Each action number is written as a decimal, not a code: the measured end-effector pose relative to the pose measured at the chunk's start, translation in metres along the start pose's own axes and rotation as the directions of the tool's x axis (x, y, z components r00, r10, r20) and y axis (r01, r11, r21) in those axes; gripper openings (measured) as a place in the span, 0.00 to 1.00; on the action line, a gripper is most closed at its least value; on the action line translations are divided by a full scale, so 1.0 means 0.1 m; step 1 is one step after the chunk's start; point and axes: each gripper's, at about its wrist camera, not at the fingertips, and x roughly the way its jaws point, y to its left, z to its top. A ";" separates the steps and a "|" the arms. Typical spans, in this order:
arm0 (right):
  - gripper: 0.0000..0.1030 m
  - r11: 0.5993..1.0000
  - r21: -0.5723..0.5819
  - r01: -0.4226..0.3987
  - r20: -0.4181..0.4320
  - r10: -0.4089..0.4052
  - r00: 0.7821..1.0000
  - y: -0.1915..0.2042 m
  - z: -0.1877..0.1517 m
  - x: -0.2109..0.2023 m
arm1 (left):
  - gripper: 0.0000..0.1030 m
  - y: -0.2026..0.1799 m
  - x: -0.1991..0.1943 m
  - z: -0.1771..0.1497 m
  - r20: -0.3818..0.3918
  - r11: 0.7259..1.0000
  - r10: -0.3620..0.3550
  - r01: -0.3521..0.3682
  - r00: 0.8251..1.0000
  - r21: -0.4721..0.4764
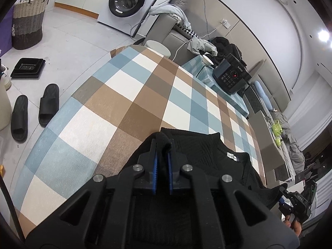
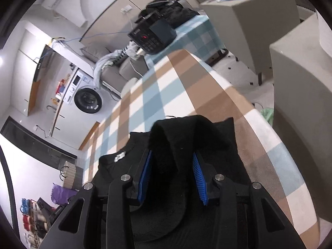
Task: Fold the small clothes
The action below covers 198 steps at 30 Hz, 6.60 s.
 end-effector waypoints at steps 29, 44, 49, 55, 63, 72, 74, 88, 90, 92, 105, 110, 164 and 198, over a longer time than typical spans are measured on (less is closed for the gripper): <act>0.04 0.999 0.025 -0.037 0.097 0.035 0.995 0.20 0.30 0.10 | 0.04 -0.03 -0.09 0.18 0.076 0.998 -0.060 0.062 0.995 -0.021; 0.40 0.999 0.037 -0.014 -0.091 0.017 0.996 0.18 0.24 0.50 | 0.44 0.21 0.33 0.19 -0.011 0.992 0.079 -0.080 0.997 -0.100; 0.40 0.996 -0.063 -0.069 -0.194 0.056 0.979 0.50 -0.21 0.56 | 0.45 0.17 0.15 0.08 -0.019 0.994 0.073 -0.074 0.997 -0.076; 0.33 0.995 -0.099 -0.020 -0.238 -0.004 0.971 0.63 -0.48 0.84 | 0.61 0.04 -0.17 -0.13 -0.007 0.995 0.094 -0.094 0.996 0.015; 0.02 0.992 -0.077 -0.100 -0.093 0.092 0.991 0.94 0.03 1.05 | 0.67 0.05 -0.42 -0.28 -0.001 0.991 0.117 -0.117 0.993 0.066; 0.40 0.995 -0.032 -0.096 -0.074 0.093 0.993 0.92 0.23 0.94 | 0.67 0.17 -0.24 -0.08 -0.017 0.985 0.162 -0.161 0.987 0.067; 0.40 0.996 -0.026 -0.090 -0.097 0.087 0.991 0.81 0.18 0.88 | 0.67 0.12 -0.12 -0.04 -0.037 0.981 0.169 -0.165 0.985 0.102; 0.41 0.990 -0.141 -0.014 -0.083 0.002 0.997 0.44 -0.21 0.27 | 0.55 -0.41 0.78 0.01 -0.171 0.955 0.141 -0.088 0.975 0.284; 0.41 0.992 -0.129 -0.008 -0.082 -0.003 0.997 0.39 -0.20 0.26 | 0.39 -0.41 0.83 0.00 -0.164 0.956 0.124 -0.074 0.979 0.284; 0.41 0.994 -0.113 0.000 -0.082 -0.009 0.997 0.32 -0.20 0.25 | 0.27 -0.41 0.83 0.00 -0.152 0.955 0.116 -0.069 0.981 0.288; 0.41 0.998 -0.066 0.019 -0.078 -0.025 0.997 0.13 -0.19 0.19 | 0.12 -0.42 0.48 0.08 -0.074 0.961 0.066 -0.043 0.995 0.272; 0.41 0.998 -0.058 0.021 -0.075 -0.026 0.997 0.10 -0.20 0.14 | 0.12 -0.33 0.45 0.05 -0.075 0.963 0.097 -0.074 0.992 0.260; 0.46 0.970 -0.203 0.135 0.024 -0.133 0.991 -0.38 -0.66 -0.80 | 0.83 -0.81 -0.89 -0.65 0.044 0.923 0.198 -0.201 0.979 0.329; 1.00 0.869 -0.495 0.026 0.186 0.077 0.980 2.02 0.20 -3.94 | 0.99 -2.57 -4.36 1.01 0.078 0.845 -0.067 0.015 0.995 0.534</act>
